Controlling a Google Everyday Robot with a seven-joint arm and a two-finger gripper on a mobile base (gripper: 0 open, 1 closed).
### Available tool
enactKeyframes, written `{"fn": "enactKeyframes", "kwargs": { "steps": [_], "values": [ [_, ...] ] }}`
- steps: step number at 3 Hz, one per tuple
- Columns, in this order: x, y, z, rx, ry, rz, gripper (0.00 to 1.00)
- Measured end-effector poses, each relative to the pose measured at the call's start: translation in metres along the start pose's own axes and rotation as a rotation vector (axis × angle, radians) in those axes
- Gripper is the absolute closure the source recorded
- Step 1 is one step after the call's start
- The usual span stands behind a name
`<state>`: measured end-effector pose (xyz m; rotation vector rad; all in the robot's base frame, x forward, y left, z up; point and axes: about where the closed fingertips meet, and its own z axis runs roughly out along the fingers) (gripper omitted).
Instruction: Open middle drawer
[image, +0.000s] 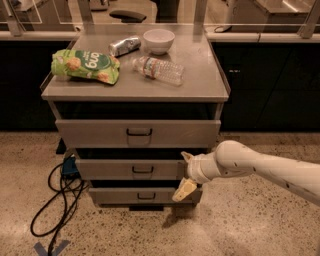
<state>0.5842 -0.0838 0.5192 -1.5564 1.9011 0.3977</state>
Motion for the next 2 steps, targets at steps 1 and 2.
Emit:
{"fn": "enactKeyframes", "kwargs": {
  "steps": [1, 2],
  "values": [
    [0.0087, -0.0224, 0.0101, 0.029, 0.057, -0.004, 0.0],
    [0.0058, -0.0307, 0.0108, 0.097, 0.113, -0.018, 0.0]
  ]
}}
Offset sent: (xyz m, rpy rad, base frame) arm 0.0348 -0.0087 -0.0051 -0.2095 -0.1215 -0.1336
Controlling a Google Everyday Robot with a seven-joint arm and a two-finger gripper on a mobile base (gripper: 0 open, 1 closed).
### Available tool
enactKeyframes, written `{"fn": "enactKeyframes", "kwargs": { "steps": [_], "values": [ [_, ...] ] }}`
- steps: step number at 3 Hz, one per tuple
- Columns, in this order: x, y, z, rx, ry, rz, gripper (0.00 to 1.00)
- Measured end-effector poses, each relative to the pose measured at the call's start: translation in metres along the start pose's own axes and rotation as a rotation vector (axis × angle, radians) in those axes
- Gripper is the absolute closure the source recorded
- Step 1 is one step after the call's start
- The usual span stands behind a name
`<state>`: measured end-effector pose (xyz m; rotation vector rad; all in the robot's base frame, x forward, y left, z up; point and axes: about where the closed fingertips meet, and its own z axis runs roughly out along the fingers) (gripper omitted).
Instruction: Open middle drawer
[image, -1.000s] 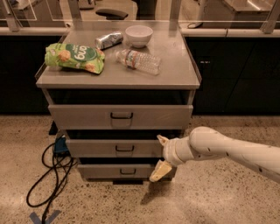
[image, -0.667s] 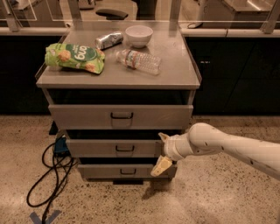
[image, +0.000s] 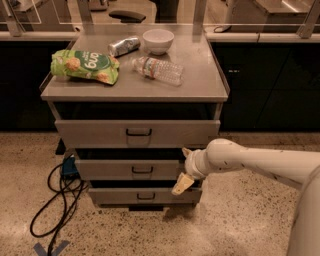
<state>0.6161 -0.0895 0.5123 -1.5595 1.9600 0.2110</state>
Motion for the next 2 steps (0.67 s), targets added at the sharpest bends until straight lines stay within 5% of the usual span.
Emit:
{"fn": "enactKeyframes", "kwargs": {
  "steps": [1, 2],
  "values": [
    [0.007, 0.007, 0.009, 0.032, 0.03, 0.013, 0.0],
    [0.023, 0.017, 0.026, 0.004, 0.001, 0.072, 0.0]
  ]
}}
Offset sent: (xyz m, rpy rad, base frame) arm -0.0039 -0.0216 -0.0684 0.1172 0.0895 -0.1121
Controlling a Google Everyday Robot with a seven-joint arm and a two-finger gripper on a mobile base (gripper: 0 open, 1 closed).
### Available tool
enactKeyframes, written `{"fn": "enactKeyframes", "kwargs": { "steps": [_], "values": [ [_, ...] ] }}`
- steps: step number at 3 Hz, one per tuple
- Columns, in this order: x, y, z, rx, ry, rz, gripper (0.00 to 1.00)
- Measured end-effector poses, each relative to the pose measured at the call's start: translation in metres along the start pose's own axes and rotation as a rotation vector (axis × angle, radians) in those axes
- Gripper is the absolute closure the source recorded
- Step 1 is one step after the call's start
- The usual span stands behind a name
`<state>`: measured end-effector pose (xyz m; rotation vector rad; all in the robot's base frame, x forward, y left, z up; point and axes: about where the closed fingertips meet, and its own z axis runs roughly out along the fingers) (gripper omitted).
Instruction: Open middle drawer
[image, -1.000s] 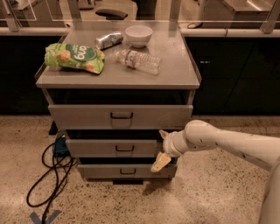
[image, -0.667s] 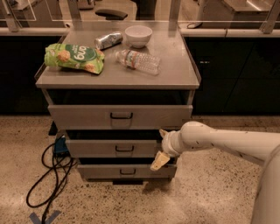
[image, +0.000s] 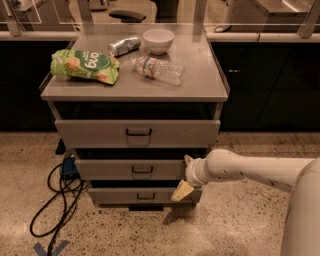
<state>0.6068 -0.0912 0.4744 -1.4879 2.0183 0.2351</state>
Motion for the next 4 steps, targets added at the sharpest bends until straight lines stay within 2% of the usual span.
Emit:
{"fn": "enactKeyframes", "kwargs": {
  "steps": [1, 2, 3, 4],
  "values": [
    [0.015, -0.005, 0.018, -0.044, -0.031, 0.048, 0.0],
    [0.012, -0.025, 0.037, -0.053, -0.071, 0.062, 0.0],
    [-0.009, -0.04, 0.04, 0.003, -0.098, 0.017, 0.0],
    [-0.017, -0.048, 0.039, 0.065, -0.101, -0.004, 0.0]
  ]
}}
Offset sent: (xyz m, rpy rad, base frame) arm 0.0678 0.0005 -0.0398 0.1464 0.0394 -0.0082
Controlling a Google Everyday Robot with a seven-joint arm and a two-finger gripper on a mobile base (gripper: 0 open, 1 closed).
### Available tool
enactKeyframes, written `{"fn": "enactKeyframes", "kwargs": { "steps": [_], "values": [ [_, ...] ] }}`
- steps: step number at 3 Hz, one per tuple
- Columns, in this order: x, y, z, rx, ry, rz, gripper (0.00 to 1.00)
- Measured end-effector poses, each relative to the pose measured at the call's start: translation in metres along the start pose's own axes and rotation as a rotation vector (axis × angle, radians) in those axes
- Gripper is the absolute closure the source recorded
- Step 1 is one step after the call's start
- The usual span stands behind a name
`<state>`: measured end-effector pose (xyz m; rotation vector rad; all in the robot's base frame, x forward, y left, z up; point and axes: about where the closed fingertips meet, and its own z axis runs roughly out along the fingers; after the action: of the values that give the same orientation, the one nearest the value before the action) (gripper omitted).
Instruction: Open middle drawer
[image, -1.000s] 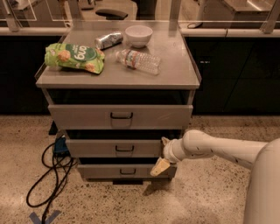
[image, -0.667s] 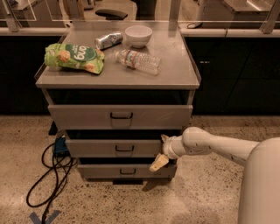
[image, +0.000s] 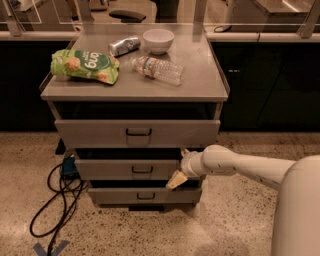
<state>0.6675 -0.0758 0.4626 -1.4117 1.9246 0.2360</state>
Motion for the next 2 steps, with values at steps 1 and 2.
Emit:
{"fn": "enactKeyframes", "kwargs": {
  "steps": [1, 2],
  "values": [
    [0.007, 0.0, 0.004, -0.002, 0.036, 0.012, 0.0],
    [0.021, -0.002, 0.007, -0.028, 0.088, 0.04, 0.0]
  ]
}}
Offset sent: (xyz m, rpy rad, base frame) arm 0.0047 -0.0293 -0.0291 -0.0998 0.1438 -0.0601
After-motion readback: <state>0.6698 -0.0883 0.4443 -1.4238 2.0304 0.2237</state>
